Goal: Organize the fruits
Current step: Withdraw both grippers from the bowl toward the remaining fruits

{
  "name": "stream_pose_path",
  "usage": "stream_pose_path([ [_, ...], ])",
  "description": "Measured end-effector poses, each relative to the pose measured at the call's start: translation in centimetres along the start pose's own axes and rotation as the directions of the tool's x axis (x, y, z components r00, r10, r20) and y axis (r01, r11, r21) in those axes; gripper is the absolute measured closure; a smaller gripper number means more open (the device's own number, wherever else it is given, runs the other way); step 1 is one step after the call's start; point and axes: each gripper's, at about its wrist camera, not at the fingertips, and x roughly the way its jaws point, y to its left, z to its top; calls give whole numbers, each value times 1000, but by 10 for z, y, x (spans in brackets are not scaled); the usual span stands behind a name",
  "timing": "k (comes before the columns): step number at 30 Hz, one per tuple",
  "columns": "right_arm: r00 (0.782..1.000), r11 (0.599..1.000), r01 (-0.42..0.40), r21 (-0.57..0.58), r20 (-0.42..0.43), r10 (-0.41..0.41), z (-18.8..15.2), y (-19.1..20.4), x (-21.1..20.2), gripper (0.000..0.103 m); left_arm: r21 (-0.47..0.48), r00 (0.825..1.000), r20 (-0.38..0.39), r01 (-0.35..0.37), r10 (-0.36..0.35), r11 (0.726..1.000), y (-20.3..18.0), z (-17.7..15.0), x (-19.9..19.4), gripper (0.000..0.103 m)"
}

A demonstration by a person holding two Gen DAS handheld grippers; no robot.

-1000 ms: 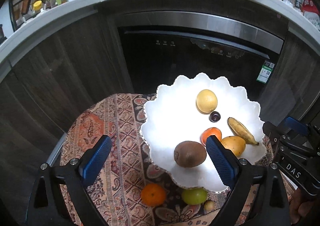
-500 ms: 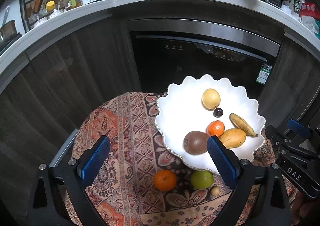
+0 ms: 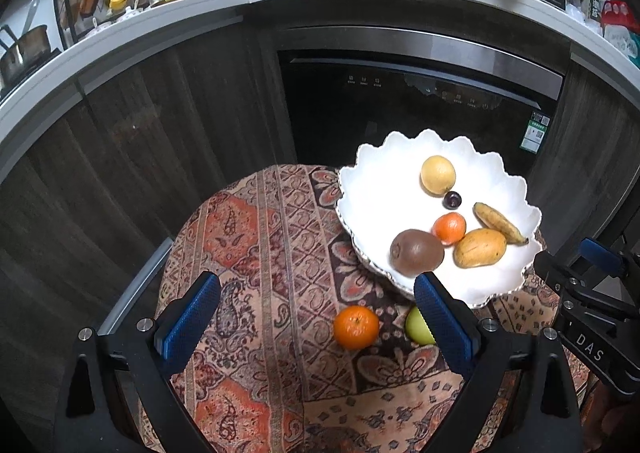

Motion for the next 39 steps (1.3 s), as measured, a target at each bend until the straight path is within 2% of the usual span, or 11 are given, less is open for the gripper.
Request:
stream_pose_path([
  [12,999,1000,25,-5,-30,-25,-29,-6,4,36,12,999,-47,12,-11,1000,-8,-36,9,4],
  [22,994,999,40,-23,-98,-42,-68,-10,28,36,21,995,-99,15,-13,1000,-14,-73,30,4],
  [31,991,999,21,-36,-132,-25,-81,-5,51,36,-7,990,-138,21,-22,1000,-12,-91,49,5],
  [39,986,999,-15,-42,-168,8,-85,1,72,51,-27,987,-161,16,-20,1000,-7,-95,63,5],
])
